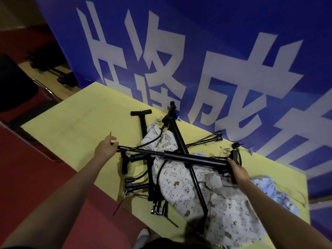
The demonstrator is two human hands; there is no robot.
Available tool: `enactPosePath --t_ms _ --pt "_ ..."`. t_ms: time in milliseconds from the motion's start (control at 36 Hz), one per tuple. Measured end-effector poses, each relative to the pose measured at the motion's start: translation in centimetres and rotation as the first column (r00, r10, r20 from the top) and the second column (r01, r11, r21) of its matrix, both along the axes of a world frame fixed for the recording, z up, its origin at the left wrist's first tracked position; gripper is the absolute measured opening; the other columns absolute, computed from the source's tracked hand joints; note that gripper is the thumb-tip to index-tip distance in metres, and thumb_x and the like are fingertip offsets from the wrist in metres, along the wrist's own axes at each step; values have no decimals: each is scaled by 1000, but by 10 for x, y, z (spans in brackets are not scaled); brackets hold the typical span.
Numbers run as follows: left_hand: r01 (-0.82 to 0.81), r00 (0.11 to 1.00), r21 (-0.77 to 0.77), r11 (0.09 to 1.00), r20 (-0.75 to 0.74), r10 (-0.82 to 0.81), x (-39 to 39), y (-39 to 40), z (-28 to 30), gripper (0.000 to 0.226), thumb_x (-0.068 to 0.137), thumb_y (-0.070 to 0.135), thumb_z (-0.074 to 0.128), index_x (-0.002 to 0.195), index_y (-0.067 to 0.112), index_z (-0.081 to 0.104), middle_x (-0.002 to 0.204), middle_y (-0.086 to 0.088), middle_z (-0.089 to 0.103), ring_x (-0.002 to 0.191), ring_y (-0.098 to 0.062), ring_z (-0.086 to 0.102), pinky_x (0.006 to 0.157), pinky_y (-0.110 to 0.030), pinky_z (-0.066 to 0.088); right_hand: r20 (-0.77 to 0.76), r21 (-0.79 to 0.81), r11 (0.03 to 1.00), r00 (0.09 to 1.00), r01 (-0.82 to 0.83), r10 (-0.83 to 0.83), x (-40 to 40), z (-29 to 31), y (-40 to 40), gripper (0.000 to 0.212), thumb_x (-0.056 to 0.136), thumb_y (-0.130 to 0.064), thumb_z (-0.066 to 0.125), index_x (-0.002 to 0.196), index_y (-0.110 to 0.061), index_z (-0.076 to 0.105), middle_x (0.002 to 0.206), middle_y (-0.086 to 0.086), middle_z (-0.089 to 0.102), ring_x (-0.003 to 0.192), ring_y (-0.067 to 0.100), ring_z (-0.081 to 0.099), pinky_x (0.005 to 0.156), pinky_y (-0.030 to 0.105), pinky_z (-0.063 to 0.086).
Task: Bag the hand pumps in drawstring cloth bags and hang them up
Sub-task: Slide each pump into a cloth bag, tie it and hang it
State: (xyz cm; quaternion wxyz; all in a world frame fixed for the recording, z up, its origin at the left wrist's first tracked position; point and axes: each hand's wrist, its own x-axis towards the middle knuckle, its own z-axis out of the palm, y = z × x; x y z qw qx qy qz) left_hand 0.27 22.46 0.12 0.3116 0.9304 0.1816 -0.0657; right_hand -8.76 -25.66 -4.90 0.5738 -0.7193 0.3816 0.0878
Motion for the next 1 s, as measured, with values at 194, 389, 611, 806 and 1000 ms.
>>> enactPosePath --t_ms 194,389,611,806,1000 --pt "-7 971 -151 989 236 43 13 -17 39 58 96 25 54 148 17 29 126 -20 58 110 -37 57 90 -40 44 97 24 999 994 46 -48 3 24 1 50 87 -54 60 72 -7 53 54 10 44 42 23 43 44 29 41" --pt "-4 919 -304 953 376 124 19 -54 80 71 94 24 59 153 15 18 133 -14 55 119 -31 55 98 -37 42 221 57 996 972 64 -75 13 52 18 43 91 -50 57 70 -14 46 54 4 40 42 18 37 46 30 32" --pt "150 942 -199 968 326 -79 17 -82 92 84 81 40 73 148 11 32 139 -12 48 126 -29 49 103 -40 42 342 40 994 934 97 -105 12 79 22 40 89 -54 56 89 -14 55 57 3 41 52 19 39 55 36 32" --pt "211 935 -242 947 331 -124 5 -108 95 69 87 39 66 146 19 35 144 -9 41 129 -28 46 104 -42 44 452 23 994 886 104 -103 3 104 27 34 91 -51 55 85 -18 53 62 1 39 51 16 35 56 37 30" --pt "242 914 -397 885 401 -70 -12 -133 108 39 99 27 48 137 22 47 134 -7 46 121 -24 50 105 -44 42 486 41 989 862 141 -143 -15 109 29 34 94 -49 53 85 -16 52 64 1 41 52 16 37 55 36 31"
